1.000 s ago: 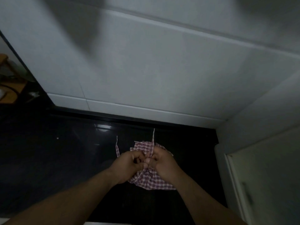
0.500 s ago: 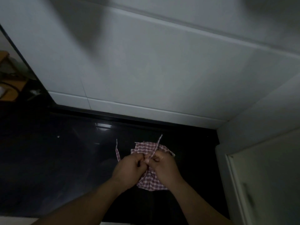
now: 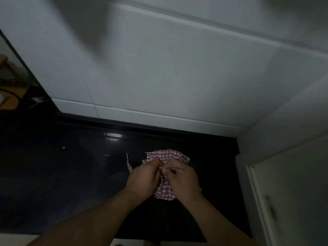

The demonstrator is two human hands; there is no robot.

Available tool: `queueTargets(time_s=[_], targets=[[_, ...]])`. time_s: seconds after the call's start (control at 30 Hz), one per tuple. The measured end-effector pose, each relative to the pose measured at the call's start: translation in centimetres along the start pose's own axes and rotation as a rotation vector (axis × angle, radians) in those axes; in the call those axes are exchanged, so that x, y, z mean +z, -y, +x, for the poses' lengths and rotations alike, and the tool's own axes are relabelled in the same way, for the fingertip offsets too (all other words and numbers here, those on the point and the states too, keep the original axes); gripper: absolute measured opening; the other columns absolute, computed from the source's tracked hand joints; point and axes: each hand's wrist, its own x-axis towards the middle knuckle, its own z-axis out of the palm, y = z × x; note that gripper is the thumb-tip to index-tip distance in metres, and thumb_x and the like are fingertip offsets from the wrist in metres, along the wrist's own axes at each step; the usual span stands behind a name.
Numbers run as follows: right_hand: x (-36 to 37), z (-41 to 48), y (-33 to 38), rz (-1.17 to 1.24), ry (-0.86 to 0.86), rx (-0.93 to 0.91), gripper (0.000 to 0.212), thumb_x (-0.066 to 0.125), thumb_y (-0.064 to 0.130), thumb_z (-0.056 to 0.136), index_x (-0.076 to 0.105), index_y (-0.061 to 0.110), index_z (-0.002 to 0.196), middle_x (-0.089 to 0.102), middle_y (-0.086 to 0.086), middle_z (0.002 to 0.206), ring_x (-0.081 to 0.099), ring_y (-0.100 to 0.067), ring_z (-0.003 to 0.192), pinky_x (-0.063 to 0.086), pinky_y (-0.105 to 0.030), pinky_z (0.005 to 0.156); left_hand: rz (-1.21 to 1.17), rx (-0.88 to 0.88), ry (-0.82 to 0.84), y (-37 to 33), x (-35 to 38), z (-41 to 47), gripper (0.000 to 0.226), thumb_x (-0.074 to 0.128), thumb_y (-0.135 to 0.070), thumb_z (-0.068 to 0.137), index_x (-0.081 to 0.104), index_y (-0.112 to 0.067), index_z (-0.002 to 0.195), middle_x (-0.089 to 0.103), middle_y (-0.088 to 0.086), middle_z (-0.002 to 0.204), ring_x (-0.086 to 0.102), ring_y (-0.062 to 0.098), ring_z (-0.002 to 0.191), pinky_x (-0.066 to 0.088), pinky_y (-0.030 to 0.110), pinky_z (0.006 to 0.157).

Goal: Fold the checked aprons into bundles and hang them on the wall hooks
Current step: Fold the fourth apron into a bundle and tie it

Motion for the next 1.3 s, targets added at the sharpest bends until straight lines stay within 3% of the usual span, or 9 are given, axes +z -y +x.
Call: queueTargets(time_s=[0.1, 0.27, 0.4, 0.57, 0.67, 0.8, 0.97, 1.13, 1.3], targets=[[-0.8, 0.0, 0.1, 0.219, 0.009, 0.119, 0.02, 0.068, 0.012, 0.095, 0.077, 0.026, 0.083, 0.077, 0.01, 0.088, 0.073, -0.006, 0.087, 0.06, -0.039, 0.088, -0.074, 0.01, 0.048, 0.4, -0.3, 0.2, 0.01, 0.058, -0.026, 0.103, 0.066, -0.025, 0.099, 0.071, -0.011, 0.087, 0.064, 0.005, 0.075, 0.051, 0.029, 0.067], [-1.1, 0.6, 0.0, 0.156, 0.06, 0.133, 0.015, 0.068, 0.023, 0.095, 0.073, 0.031, 0.083, 0.076, 0.011, 0.087, 0.071, -0.006, 0.086, 0.058, -0.04, 0.087, -0.023, 0.043, 0.148, 0.7, -1.2, 1.0, 0.015, 0.067, -0.035, 0.099, 0.06, -0.023, 0.093, 0.067, -0.01, 0.082, 0.06, 0.004, 0.071, 0.035, 0.012, 0.055], [-1.0, 0.9, 0.1, 0.073, 0.064, 0.162, 0.019, 0.061, 0.032, 0.098, 0.072, 0.028, 0.084, 0.074, 0.011, 0.081, 0.07, -0.004, 0.077, 0.057, -0.034, 0.078, 0.138, 0.097, 0.198, 0.0, -1.5, 1.4, 0.025, 0.061, -0.045, 0.101, 0.055, -0.022, 0.095, 0.063, -0.008, 0.084, 0.062, 0.015, 0.077, 0.036, 0.029, 0.062], [-1.0, 1.0, 0.2, 0.035, 0.056, 0.23, 0.03, 0.057, 0.04, 0.099, 0.069, 0.023, 0.077, 0.071, 0.008, 0.074, 0.067, -0.005, 0.07, 0.05, -0.028, 0.065, 0.35, 0.157, 0.227, -0.7, -1.6, 1.7, 0.032, 0.046, -0.053, 0.104, 0.056, -0.023, 0.11, 0.071, 0.0, 0.108, 0.068, 0.022, 0.096, 0.039, 0.03, 0.069], [-1.0, 1.0, 0.4, 0.024, 0.051, 0.224, 0.025, 0.056, 0.042, 0.097, 0.071, 0.025, 0.086, 0.073, 0.01, 0.084, 0.068, -0.004, 0.078, 0.051, -0.026, 0.069, 0.358, 0.156, 0.25, -0.8, -1.7, 1.9, 0.03, 0.047, -0.053, 0.104, 0.055, -0.024, 0.109, 0.071, -0.002, 0.111, 0.068, 0.02, 0.098, 0.041, 0.031, 0.072], [-0.9, 1.1, 0.3, 0.007, 0.058, 0.204, 0.03, 0.052, 0.05, 0.093, 0.072, 0.027, 0.093, 0.075, 0.01, 0.089, 0.069, -0.005, 0.083, 0.058, -0.034, 0.079, 0.28, 0.14, 0.315, -0.4, -2.1, 2.1, 0.02, 0.054, -0.051, 0.101, 0.054, -0.03, 0.101, 0.069, -0.008, 0.099, 0.066, 0.013, 0.088, 0.042, 0.029, 0.069], [-0.7, 1.4, 0.1, -0.041, 0.046, 0.198, 0.038, 0.05, 0.055, 0.091, 0.072, 0.024, 0.095, 0.074, 0.008, 0.089, 0.068, -0.007, 0.082, 0.058, -0.038, 0.079, 0.174, 0.156, 0.442, -0.1, -3.2, 2.6, 0.014, 0.059, -0.031, 0.096, 0.049, -0.033, 0.088, 0.059, -0.015, 0.082, 0.057, 0.002, 0.073, 0.036, 0.01, 0.061], [-0.6, 1.6, -0.2, -0.043, 0.044, 0.214, 0.036, 0.053, 0.053, 0.093, 0.071, 0.022, 0.09, 0.073, 0.006, 0.083, 0.068, -0.009, 0.076, 0.058, -0.041, 0.077, 0.152, 0.131, 0.401, 0.2, -2.9, 2.8, 0.017, 0.056, -0.034, 0.1, 0.048, -0.033, 0.085, 0.062, -0.011, 0.083, 0.06, 0.006, 0.076, 0.044, 0.024, 0.067], [-0.8, 1.8, 0.0, -0.048, 0.052, 0.219, 0.033, 0.055, 0.046, 0.094, 0.073, 0.023, 0.108, 0.076, 0.005, 0.106, 0.07, -0.014, 0.094, 0.057, -0.035, 0.089, 0.134, 0.147, 0.358, 0.3, -3.0, 2.1, 0.017, 0.047, -0.043, 0.1, 0.053, -0.03, 0.108, 0.072, 0.0, 0.11, 0.069, 0.02, 0.097, 0.054, 0.037, 0.083]])
